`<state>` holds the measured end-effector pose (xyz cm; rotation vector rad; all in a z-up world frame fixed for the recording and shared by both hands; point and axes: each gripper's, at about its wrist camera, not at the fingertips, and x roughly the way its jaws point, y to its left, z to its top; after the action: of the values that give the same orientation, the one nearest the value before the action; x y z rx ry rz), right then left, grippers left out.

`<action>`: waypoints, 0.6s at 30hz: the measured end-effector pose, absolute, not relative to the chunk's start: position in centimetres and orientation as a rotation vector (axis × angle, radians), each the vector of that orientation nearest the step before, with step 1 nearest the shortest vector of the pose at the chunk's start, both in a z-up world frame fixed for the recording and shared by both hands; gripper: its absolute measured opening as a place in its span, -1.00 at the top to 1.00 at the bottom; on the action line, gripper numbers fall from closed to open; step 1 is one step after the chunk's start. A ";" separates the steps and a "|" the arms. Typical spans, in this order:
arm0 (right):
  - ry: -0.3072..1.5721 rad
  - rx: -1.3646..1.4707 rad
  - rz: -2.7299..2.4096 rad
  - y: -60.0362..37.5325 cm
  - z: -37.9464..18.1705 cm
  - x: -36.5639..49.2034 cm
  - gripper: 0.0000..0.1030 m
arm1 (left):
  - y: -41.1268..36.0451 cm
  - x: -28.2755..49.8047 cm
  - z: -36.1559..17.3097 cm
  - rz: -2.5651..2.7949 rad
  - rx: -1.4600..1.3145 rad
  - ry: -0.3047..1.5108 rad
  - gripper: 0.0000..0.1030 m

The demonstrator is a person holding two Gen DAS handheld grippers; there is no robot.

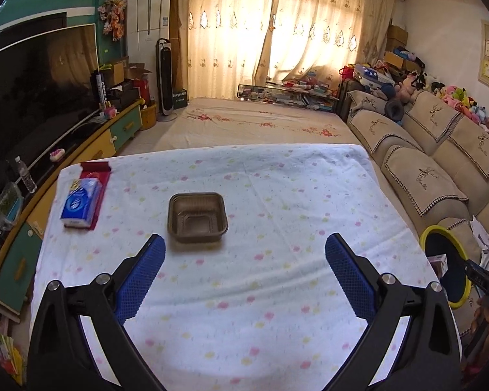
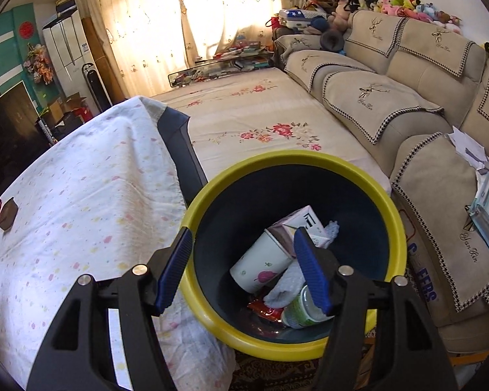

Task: Collect trash
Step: 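Close the left gripper on the rim of the brown plastic tray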

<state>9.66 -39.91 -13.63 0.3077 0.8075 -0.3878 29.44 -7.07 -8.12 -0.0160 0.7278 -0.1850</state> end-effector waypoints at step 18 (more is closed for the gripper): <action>0.833 0.315 -0.374 -40.1 -14.0 10.2 -0.20 | -8.0 42.0 -15.8 -0.066 0.029 0.929 -0.10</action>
<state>10.24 -40.07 -14.04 0.3148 0.8334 -0.3745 42.02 -7.95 -15.82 0.0287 0.9293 -0.0656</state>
